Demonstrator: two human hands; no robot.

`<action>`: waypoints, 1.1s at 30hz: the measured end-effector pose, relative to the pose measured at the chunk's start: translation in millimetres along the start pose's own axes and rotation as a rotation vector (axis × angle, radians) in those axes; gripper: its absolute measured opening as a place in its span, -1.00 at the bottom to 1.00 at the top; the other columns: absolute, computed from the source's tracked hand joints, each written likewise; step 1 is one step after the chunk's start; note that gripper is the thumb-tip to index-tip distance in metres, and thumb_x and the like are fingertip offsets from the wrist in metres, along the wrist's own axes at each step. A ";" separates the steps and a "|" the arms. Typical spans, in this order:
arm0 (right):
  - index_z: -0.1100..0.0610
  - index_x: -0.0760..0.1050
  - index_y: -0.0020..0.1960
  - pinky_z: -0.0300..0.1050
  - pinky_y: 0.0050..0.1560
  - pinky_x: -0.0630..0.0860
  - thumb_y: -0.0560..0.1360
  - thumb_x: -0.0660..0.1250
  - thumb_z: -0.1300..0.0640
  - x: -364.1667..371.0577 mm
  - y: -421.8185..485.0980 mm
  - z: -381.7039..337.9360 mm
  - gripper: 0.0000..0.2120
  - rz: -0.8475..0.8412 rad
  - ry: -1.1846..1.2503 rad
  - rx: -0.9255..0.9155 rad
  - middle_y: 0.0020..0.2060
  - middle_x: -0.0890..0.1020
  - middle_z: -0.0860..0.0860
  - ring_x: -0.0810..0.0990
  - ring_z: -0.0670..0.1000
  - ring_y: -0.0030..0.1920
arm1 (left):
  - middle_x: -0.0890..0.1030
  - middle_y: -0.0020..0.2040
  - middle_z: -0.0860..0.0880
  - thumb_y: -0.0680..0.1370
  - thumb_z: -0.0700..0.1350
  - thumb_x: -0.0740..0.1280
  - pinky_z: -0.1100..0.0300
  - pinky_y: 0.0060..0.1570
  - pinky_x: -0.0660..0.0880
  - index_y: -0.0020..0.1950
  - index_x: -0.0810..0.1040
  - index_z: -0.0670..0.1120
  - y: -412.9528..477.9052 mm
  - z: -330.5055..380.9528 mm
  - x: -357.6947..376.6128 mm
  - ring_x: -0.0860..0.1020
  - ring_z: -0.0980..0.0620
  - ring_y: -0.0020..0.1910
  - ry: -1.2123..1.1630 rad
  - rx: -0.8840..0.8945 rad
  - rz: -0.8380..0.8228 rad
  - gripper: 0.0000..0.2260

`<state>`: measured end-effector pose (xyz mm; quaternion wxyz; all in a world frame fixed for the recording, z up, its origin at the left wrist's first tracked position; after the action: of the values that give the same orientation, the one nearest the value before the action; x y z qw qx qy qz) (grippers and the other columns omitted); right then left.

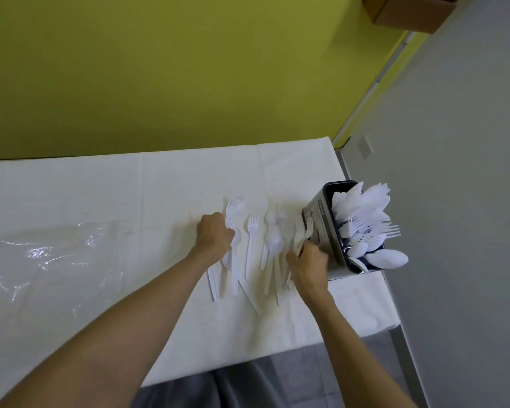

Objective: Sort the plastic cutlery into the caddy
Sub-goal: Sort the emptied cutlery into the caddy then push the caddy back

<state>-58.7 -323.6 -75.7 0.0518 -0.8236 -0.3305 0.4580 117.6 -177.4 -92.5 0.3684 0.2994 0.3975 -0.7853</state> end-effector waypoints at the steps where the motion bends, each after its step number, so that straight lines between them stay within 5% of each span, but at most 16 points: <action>1: 0.27 0.46 -0.11 -0.08 -0.31 0.59 0.50 0.30 0.26 3.1 1.1 2.6 -0.93 -0.020 0.000 0.007 -0.26 0.59 0.14 0.63 0.14 -0.30 | 0.23 -0.44 -0.01 0.48 -0.22 0.28 0.20 -0.51 0.08 -0.42 0.13 -0.10 -0.6 0.1 -1.9 0.24 0.02 -0.44 -0.005 -0.012 -0.006 -0.62; 6: 0.18 0.40 -0.21 -0.19 -0.36 0.44 0.48 0.32 0.26 16.6 10.9 2.5 -0.87 -0.108 0.065 0.015 -0.34 0.49 0.03 0.52 0.04 -0.32 | 0.21 -0.50 -0.02 0.45 -0.23 0.30 0.15 -0.47 0.08 -0.45 0.13 -0.09 -1.8 -6.6 -4.0 0.20 0.01 -0.49 0.001 -0.026 -0.011 -0.61; 9: 0.18 0.37 -0.26 -0.26 -0.44 0.36 0.48 0.30 0.27 15.7 18.6 0.0 -0.83 -0.127 0.049 0.028 -0.38 0.46 0.01 0.46 -0.02 -0.41 | 0.33 -0.46 -0.08 0.45 -0.22 0.32 0.12 -0.39 0.25 -0.42 0.26 -0.12 -4.8 -9.4 -7.2 0.31 -0.04 -0.41 -0.059 -0.051 0.044 -0.70; 12: 0.26 0.44 -0.10 -0.18 -0.33 0.49 0.50 0.29 0.19 10.7 27.4 -8.8 -0.88 -0.047 -0.008 -0.013 -0.26 0.55 0.09 0.56 0.04 -0.30 | 0.52 -0.32 -0.11 0.47 -0.19 0.34 0.05 -0.24 0.45 -0.23 0.51 -0.19 -13.3 -0.8 -10.9 0.44 -0.04 -0.31 -0.177 -0.049 0.093 -0.89; 15: 0.26 0.45 0.04 -0.09 -0.17 0.54 0.53 0.25 0.19 11.4 35.6 -18.4 -0.85 -0.018 -0.068 -0.049 -0.11 0.57 0.12 0.60 0.11 -0.13 | 0.56 -0.30 -0.11 0.49 -0.15 0.38 0.06 -0.17 0.51 -0.20 0.56 -0.23 -22.1 18.8 1.2 0.51 -0.05 -0.28 -0.183 -0.002 0.028 -0.85; 18: 0.26 0.44 0.14 0.00 -0.02 0.61 0.56 0.28 0.14 12.8 41.1 -23.9 -0.77 -0.019 -0.169 -0.077 -0.02 0.58 0.15 0.63 0.16 -0.04 | 0.40 -0.44 -0.07 0.48 -0.13 0.39 0.16 -0.35 0.37 -0.39 0.36 -0.16 -21.1 29.7 20.3 0.41 -0.03 -0.39 -0.098 0.008 -0.027 -0.68; 22: 0.26 0.46 0.14 0.01 -0.01 0.61 0.55 0.32 0.14 13.7 44.3 -21.8 -0.76 -0.043 -0.187 -0.089 0.00 0.61 0.15 0.64 0.16 -0.01 | 0.22 -0.44 0.01 0.51 -0.10 0.39 0.24 -0.51 0.13 -0.41 0.15 -0.07 -19.9 35.5 34.5 0.34 -0.01 -0.41 0.016 0.032 -0.042 -0.54; 24: 0.25 0.46 0.13 -0.04 -0.05 0.60 0.54 0.34 0.13 13.0 43.6 -19.7 -0.76 -0.054 -0.175 -0.075 0.00 0.61 0.14 0.64 0.15 -0.01 | 0.20 -0.43 0.00 0.50 -0.15 0.36 0.22 -0.51 0.09 -0.40 0.13 -0.07 -20.2 36.6 37.0 0.45 -0.06 -0.39 0.021 0.031 -0.046 -0.57; 28: 0.26 0.45 0.12 -0.07 -0.06 0.56 0.55 0.35 0.11 14.8 41.4 -14.9 -0.74 -0.088 -0.184 -0.070 -0.03 0.57 0.12 0.61 0.13 -0.02 | 0.21 -0.48 -0.01 0.46 -0.22 0.29 0.19 -0.50 0.08 -0.42 0.14 -0.10 -20.1 37.3 35.8 0.21 0.03 -0.50 -0.025 0.008 -0.046 -0.63; 33: 0.28 0.45 0.03 -0.18 -0.31 0.46 0.54 0.32 0.16 20.6 36.9 -13.6 -0.82 -0.143 -0.121 -0.048 -0.09 0.56 0.16 0.58 0.10 -0.17 | 0.32 -0.52 -0.03 0.43 -0.14 0.37 0.18 -0.51 0.15 -0.47 0.25 -0.13 -2.4 38.9 7.7 0.37 -0.03 -0.44 -0.069 -0.029 0.026 -0.63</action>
<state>-22.2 -337.1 -96.9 0.0445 -0.7697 -0.4017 0.4941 104.5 -211.9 -77.8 0.3963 0.2719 0.3920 -0.7844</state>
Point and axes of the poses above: each hand's wrist, its own y-axis towards the middle knuckle, its own x-axis out of the palm, z = x × y, the point moved 6 cm from there along y, towards the middle knuckle
